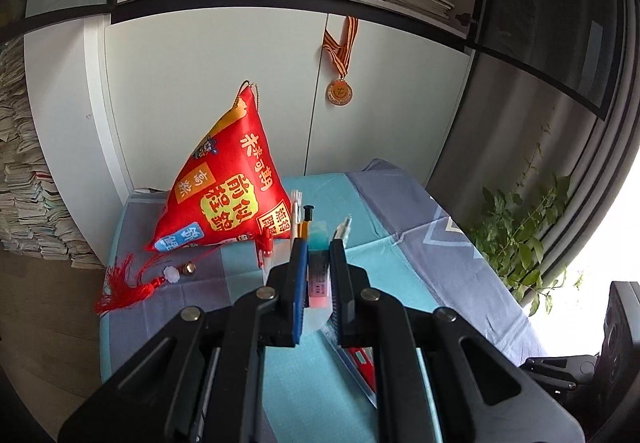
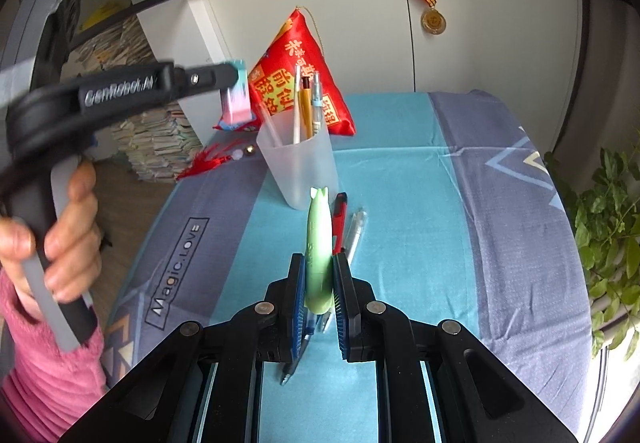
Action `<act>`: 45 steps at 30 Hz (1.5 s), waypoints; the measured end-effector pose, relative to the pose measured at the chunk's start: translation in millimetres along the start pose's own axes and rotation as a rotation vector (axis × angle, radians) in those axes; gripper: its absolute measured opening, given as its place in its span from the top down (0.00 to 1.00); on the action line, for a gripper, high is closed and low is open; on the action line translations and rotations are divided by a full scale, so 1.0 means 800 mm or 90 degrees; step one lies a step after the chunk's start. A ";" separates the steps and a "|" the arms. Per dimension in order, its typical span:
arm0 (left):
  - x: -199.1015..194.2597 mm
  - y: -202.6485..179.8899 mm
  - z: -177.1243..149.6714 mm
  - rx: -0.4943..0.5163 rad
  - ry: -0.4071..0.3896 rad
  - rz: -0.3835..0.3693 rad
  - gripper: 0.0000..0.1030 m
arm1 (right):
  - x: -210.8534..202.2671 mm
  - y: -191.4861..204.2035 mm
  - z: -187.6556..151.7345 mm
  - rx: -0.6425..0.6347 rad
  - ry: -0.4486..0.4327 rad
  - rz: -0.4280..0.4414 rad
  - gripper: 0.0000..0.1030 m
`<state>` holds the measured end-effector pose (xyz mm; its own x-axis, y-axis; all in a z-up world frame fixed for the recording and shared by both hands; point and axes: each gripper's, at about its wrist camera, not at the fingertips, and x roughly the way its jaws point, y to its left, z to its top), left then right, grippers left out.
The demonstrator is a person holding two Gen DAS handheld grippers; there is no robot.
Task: Organize stationery
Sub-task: 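Carry the eraser and green highlighter over the frosted cup and release both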
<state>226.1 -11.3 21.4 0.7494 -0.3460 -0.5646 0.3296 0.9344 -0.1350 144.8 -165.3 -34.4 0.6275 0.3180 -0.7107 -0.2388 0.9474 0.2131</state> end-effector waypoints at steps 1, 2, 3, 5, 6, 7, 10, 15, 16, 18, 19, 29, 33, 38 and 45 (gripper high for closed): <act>0.005 0.002 0.001 -0.002 0.001 0.003 0.91 | 0.002 -0.002 0.001 0.001 0.002 -0.003 0.86; 0.012 0.004 0.001 -0.004 0.005 0.005 0.91 | 0.003 -0.004 0.002 0.003 0.003 -0.006 0.86; 0.016 0.006 0.000 -0.006 0.009 0.006 0.91 | 0.004 -0.006 0.003 0.005 0.004 -0.007 0.86; 0.027 0.009 -0.003 -0.010 0.018 0.008 0.91 | 0.005 -0.010 0.007 0.010 0.000 -0.009 0.86; 0.032 0.011 -0.006 -0.010 0.023 0.010 0.91 | 0.006 -0.012 0.009 0.013 -0.002 -0.010 0.86; 0.035 0.012 -0.008 -0.010 0.027 0.012 0.91 | 0.006 -0.014 0.011 0.016 -0.005 -0.010 0.86; 0.046 0.013 -0.015 -0.008 0.041 0.017 0.91 | 0.010 -0.016 0.022 0.022 -0.009 -0.004 0.86; 0.055 0.012 -0.023 -0.005 0.048 0.017 0.91 | 0.012 -0.014 0.058 0.044 -0.038 0.030 0.86; 0.056 0.012 -0.023 -0.005 0.051 0.016 0.91 | 0.012 -0.012 0.065 0.045 -0.041 0.038 0.86; 0.058 0.011 -0.024 -0.003 0.051 0.020 0.91 | 0.011 -0.007 0.074 0.041 -0.049 0.045 0.86; 0.060 0.012 -0.024 -0.003 0.051 0.022 0.91 | 0.011 -0.003 0.078 0.035 -0.053 0.044 0.86; 0.035 0.030 -0.043 -0.030 0.044 0.049 0.91 | 0.022 -0.001 0.087 0.037 -0.049 0.045 0.86; 0.014 0.037 -0.073 -0.042 0.052 0.058 0.91 | 0.034 0.003 0.096 0.036 -0.044 0.045 0.86; 0.009 0.044 -0.103 -0.070 0.064 0.052 0.91 | 0.052 0.017 0.110 0.028 -0.046 0.053 0.86; 0.024 0.063 -0.110 -0.106 0.070 0.038 0.92 | 0.086 0.033 0.126 0.022 -0.035 0.057 0.86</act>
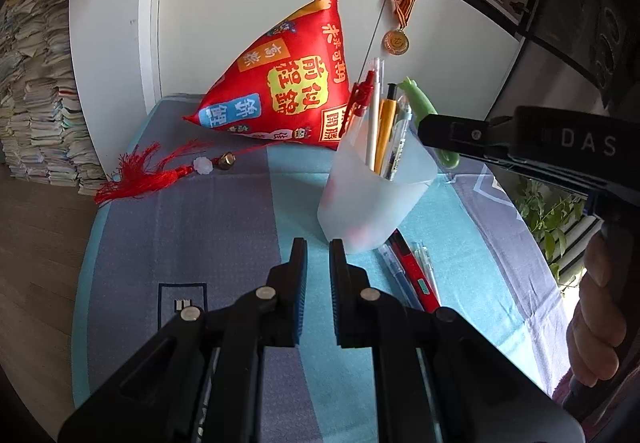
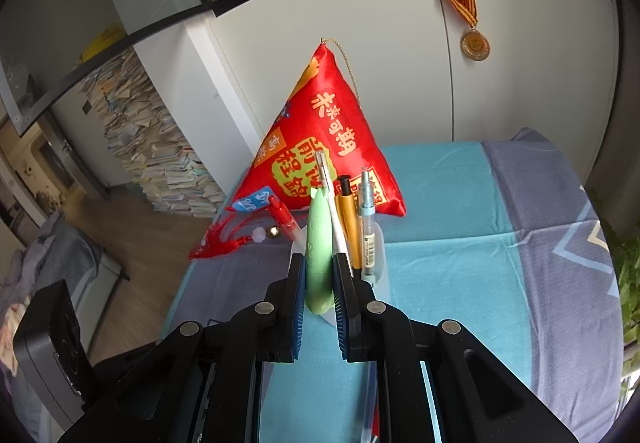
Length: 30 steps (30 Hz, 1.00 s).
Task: Organize stationery
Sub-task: 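Carry the eraser and green highlighter over the frosted cup and release both, then lower the left gripper over the blue gel pen while the right gripper approaches the clear pencil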
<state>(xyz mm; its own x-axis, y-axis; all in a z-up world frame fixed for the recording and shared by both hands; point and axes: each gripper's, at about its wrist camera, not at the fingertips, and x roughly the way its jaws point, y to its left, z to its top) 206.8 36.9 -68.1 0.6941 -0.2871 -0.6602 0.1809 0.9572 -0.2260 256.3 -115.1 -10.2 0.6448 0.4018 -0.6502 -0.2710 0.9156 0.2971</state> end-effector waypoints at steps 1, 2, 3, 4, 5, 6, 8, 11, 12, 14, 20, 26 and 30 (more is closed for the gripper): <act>0.001 0.002 -0.001 -0.002 0.000 -0.001 0.92 | 0.005 0.000 0.001 0.000 0.003 -0.003 0.86; 0.002 0.004 -0.001 -0.002 0.000 -0.002 0.92 | 0.009 0.000 0.001 0.001 0.006 -0.006 0.86; 0.002 0.005 -0.001 -0.002 0.000 -0.003 0.92 | 0.013 -0.001 0.002 0.003 0.008 -0.008 0.86; 0.003 0.006 -0.002 -0.002 0.001 -0.004 0.92 | 0.016 -0.002 0.002 0.004 0.010 -0.010 0.86; 0.003 0.007 -0.002 -0.002 0.002 -0.007 0.92 | 0.021 -0.003 0.002 0.006 0.013 -0.012 0.86; 0.004 0.007 -0.002 -0.002 0.004 -0.009 0.92 | 0.025 -0.004 0.002 0.008 0.015 -0.014 0.86; 0.005 0.008 -0.003 0.000 0.006 -0.010 0.92 | 0.031 -0.005 0.002 0.012 0.018 -0.014 0.86; 0.005 0.006 -0.005 0.006 0.006 -0.010 0.92 | 0.042 -0.005 0.001 0.012 0.023 -0.014 0.86; 0.005 0.006 -0.005 0.007 0.007 -0.013 0.92 | 0.045 -0.004 0.000 0.012 0.026 -0.014 0.86; 0.005 0.004 -0.006 0.011 0.007 -0.015 0.92 | 0.051 -0.002 -0.001 0.008 0.032 -0.016 0.86; 0.011 0.003 -0.009 0.018 0.015 -0.007 0.92 | 0.048 -0.005 -0.006 0.002 0.034 -0.021 0.86; 0.021 0.001 -0.012 0.024 0.034 -0.006 0.92 | 0.018 -0.014 -0.014 -0.008 0.015 -0.031 0.86; 0.028 -0.006 -0.017 0.031 0.048 -0.006 0.91 | -0.001 -0.024 -0.033 -0.016 0.026 -0.054 0.86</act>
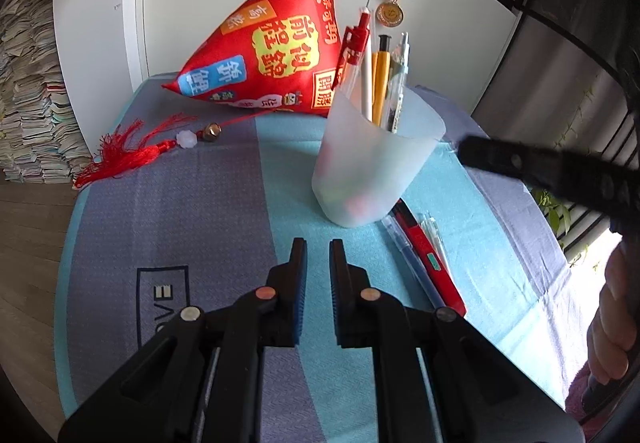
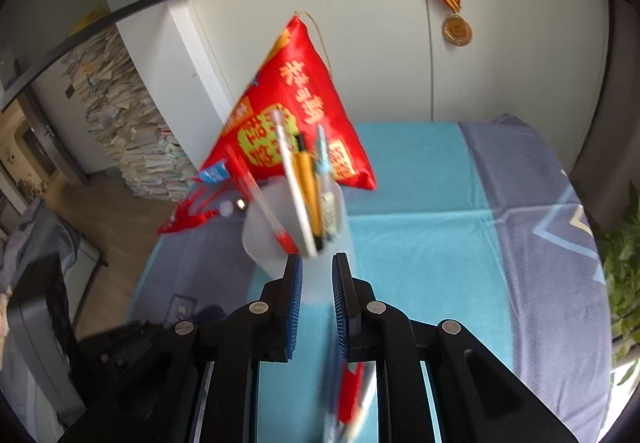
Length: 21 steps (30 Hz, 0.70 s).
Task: Organize stationery
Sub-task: 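Lower the left gripper over the blue gel pen while the right gripper approaches the clear pencil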
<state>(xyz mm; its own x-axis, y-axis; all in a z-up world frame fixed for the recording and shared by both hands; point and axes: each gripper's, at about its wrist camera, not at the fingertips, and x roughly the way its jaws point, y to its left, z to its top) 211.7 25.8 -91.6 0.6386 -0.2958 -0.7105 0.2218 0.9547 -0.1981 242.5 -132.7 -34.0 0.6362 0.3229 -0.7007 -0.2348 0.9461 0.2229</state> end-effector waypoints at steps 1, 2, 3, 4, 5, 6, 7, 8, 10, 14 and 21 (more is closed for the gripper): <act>0.001 -0.002 -0.001 0.002 0.004 -0.002 0.91 | -0.003 -0.004 -0.008 -0.003 0.006 -0.006 0.86; 0.003 -0.005 -0.002 0.005 0.009 -0.006 0.91 | -0.005 -0.008 -0.017 -0.005 0.014 -0.013 0.86; 0.004 -0.008 -0.005 0.007 0.015 -0.009 0.91 | -0.006 -0.012 -0.025 -0.005 0.021 -0.019 0.86; 0.005 -0.011 -0.006 0.010 0.020 -0.013 0.91 | -0.008 -0.017 -0.033 -0.004 0.029 -0.026 0.86; 0.005 -0.016 -0.008 0.013 0.025 -0.017 0.89 | -0.008 -0.023 -0.041 0.000 0.038 -0.033 0.86; 0.005 -0.022 -0.010 0.019 0.029 -0.020 0.88 | -0.008 -0.028 -0.048 0.005 0.048 -0.038 0.86; 0.005 -0.028 -0.013 0.025 0.033 -0.023 0.87 | -0.007 -0.033 -0.056 0.010 0.058 -0.042 0.86; 0.005 -0.034 -0.014 0.030 0.035 -0.027 0.85 | -0.006 -0.038 -0.064 0.016 0.069 -0.045 0.86; 0.002 -0.045 -0.020 0.038 0.041 -0.042 0.81 | -0.006 -0.046 -0.077 0.027 0.085 -0.046 0.86; -0.001 -0.070 -0.032 0.058 0.053 -0.071 0.67 | -0.013 -0.057 -0.099 0.043 0.095 -0.039 0.86; 0.014 -0.109 -0.052 0.104 0.078 -0.059 0.66 | -0.035 -0.063 -0.117 0.056 0.086 -0.036 0.86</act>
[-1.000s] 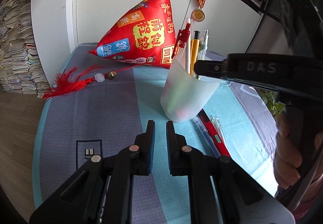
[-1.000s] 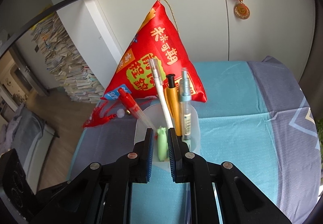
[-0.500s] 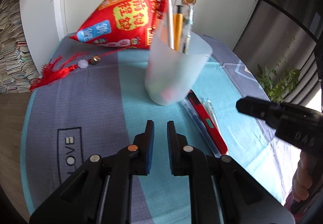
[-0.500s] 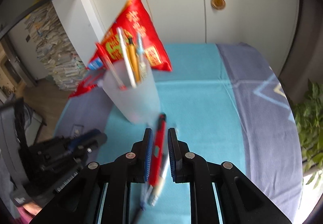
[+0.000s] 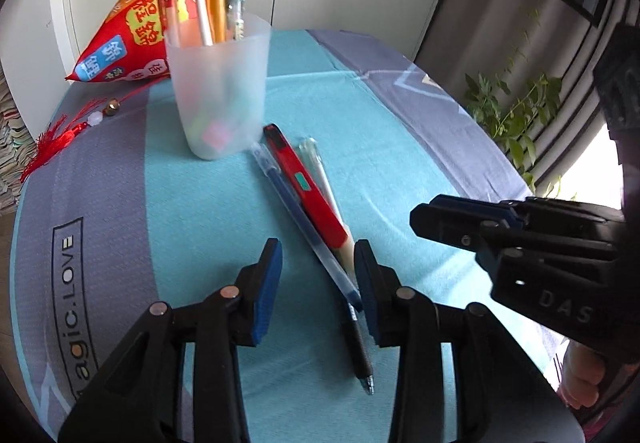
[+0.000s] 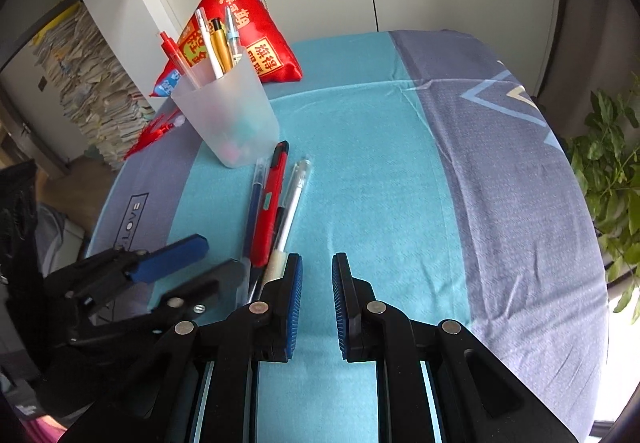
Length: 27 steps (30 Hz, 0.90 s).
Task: Organize stationery
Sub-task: 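Lower the left gripper over the blue gel pen while the right gripper approaches the clear pencil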
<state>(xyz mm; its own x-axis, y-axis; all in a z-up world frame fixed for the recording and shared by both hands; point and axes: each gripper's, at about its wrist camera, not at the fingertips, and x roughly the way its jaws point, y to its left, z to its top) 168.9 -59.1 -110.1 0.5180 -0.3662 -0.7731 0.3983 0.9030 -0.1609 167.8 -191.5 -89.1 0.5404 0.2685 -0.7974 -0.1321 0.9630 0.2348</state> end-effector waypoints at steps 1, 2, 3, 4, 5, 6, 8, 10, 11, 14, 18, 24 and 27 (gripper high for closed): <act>0.003 -0.002 -0.001 0.003 0.004 0.004 0.66 | -0.003 0.001 -0.002 -0.001 -0.002 0.001 0.86; 0.006 -0.003 -0.002 0.005 0.009 0.010 0.66 | -0.005 0.001 -0.005 -0.003 -0.003 0.002 0.86; 0.010 -0.002 -0.002 0.004 0.013 0.016 0.66 | -0.007 0.001 -0.007 -0.005 -0.003 0.002 0.86; 0.012 0.001 -0.002 0.001 0.019 0.020 0.66 | -0.007 0.002 -0.008 -0.006 -0.002 0.002 0.86; 0.015 0.004 -0.002 -0.005 0.028 0.023 0.64 | -0.007 0.001 -0.010 -0.007 -0.001 0.002 0.86; 0.016 0.009 -0.002 -0.017 0.034 0.013 0.65 | -0.007 0.002 -0.011 -0.007 0.000 0.003 0.86; 0.015 0.019 -0.002 -0.040 0.041 0.007 0.66 | -0.006 0.001 -0.013 -0.005 0.003 0.007 0.86; 0.009 0.024 -0.005 -0.046 0.035 0.017 0.66 | -0.005 0.000 -0.014 -0.004 0.006 0.010 0.86; 0.005 0.027 -0.006 -0.047 0.031 0.032 0.69 | -0.003 0.000 -0.015 -0.004 0.007 0.011 0.86; 0.002 0.034 -0.010 -0.049 0.031 0.061 0.71 | 0.001 0.002 -0.015 -0.009 0.013 0.014 0.86; 0.002 0.041 -0.010 -0.062 0.036 0.058 0.71 | 0.011 0.009 -0.013 -0.009 0.021 0.024 0.86; 0.006 0.035 -0.011 -0.033 0.029 0.089 0.71 | 0.027 0.023 -0.005 -0.002 0.028 0.022 0.86; 0.008 0.035 -0.010 -0.026 0.027 0.097 0.73 | 0.036 0.031 -0.002 -0.003 0.035 0.025 0.86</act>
<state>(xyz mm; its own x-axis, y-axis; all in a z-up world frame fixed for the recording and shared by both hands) 177.6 -34.4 -124.5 0.5378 -0.2148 -0.8153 0.2857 0.9562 -0.0635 179.0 -160.0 -107.5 0.4877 0.3072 -0.8172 -0.1566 0.9516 0.2643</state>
